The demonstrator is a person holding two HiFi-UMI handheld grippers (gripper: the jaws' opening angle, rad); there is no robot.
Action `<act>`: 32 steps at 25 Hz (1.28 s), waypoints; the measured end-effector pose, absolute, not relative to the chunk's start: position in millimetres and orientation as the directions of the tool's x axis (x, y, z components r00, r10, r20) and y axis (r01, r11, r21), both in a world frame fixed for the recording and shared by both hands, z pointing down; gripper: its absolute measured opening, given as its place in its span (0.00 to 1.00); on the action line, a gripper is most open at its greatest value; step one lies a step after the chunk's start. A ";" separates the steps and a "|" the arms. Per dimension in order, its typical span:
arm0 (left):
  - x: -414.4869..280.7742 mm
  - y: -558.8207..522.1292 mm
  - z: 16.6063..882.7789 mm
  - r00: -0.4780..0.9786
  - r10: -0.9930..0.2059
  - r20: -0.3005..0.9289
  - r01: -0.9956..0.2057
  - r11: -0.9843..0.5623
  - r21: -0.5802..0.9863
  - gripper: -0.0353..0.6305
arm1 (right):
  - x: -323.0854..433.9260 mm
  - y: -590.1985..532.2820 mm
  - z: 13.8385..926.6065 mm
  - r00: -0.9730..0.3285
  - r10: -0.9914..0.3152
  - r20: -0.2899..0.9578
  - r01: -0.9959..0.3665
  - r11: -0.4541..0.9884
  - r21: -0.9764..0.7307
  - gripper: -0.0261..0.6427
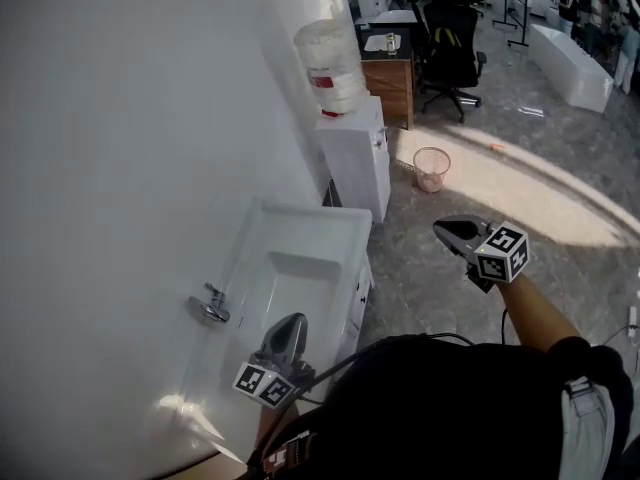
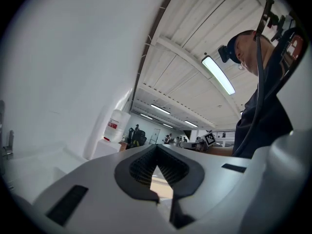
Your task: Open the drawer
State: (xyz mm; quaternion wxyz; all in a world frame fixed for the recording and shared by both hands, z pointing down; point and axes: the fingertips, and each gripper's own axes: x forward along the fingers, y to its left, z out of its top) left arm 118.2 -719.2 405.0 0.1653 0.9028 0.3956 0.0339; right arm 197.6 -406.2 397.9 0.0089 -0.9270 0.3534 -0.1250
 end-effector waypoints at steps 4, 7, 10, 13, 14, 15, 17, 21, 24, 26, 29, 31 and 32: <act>132.5 -717.6 417.6 0.598 0.799 -0.060 0.761 -0.543 0.356 0.06 | 171.3 -397.8 407.9 0.784 -0.561 0.264 -0.552 -0.826 -0.115 0.04; 136.8 -707.2 426.7 0.527 0.847 -0.061 0.798 -0.469 0.379 0.06 | 146.7 -395.6 414.5 0.810 -0.507 0.295 -0.496 -0.860 -0.118 0.04; 141.3 -688.8 435.2 0.459 0.887 -0.055 0.826 -0.403 0.394 0.06 | 127.0 -389.4 416.4 0.831 -0.460 0.313 -0.448 -0.887 -0.115 0.04; 145.3 -667.2 444.4 0.413 0.909 -0.051 0.841 -0.360 0.403 0.06 | 118.1 -375.4 416.8 0.852 -0.426 0.304 -0.414 -0.904 -0.106 0.04; 146.2 -660.0 447.1 0.402 0.914 -0.047 0.844 -0.351 0.405 0.06 | 115.9 -368.5 416.7 0.858 -0.416 0.301 -0.404 -0.909 -0.104 0.04; 147.5 -652.9 449.9 0.393 0.919 -0.040 0.846 -0.344 0.407 0.06 | 114.5 -360.5 416.9 0.864 -0.406 0.298 -0.394 -0.913 -0.104 0.04; 152.0 -637.5 455.5 0.382 0.924 -0.022 0.848 -0.340 0.406 0.06 | 114.3 -341.2 418.9 0.872 -0.392 0.292 -0.378 -0.920 -0.108 0.04; 156.3 -595.1 468.8 0.391 0.920 0.025 0.846 -0.370 0.384 0.06 | 114.6 -289.2 430.8 0.875 -0.396 0.278 -0.375 -0.918 -0.130 0.04; 164.1 -552.3 483.9 0.436 0.897 0.074 0.825 -0.431 0.365 0.06 | 122.4 -240.0 439.6 0.867 -0.428 0.255 -0.404 -0.904 -0.141 0.04; 173.3 -519.1 493.4 0.477 0.872 0.111 0.798 -0.482 0.362 0.06 | 131.2 -203.4 445.0 0.860 -0.448 0.245 -0.423 -0.894 -0.150 0.04; 182.0 -466.1 507.4 0.529 0.837 0.140 0.748 -0.538 0.390 0.06 | 143.0 -145.9 449.2 0.846 -0.475 0.242 -0.454 -0.880 -0.139 0.04; 189.9 -435.9 514.9 0.558 0.813 0.169 0.723 -0.576 0.382 0.06 | 154.5 -113.5 453.6 0.835 -0.492 0.245 -0.480 -0.870 -0.113 0.04; 193.4 -424.5 518.5 0.570 0.799 0.190 0.710 -0.596 0.375 0.06 | 159.4 -101.2 457.7 0.829 -0.501 0.247 -0.489 -0.865 -0.111 0.04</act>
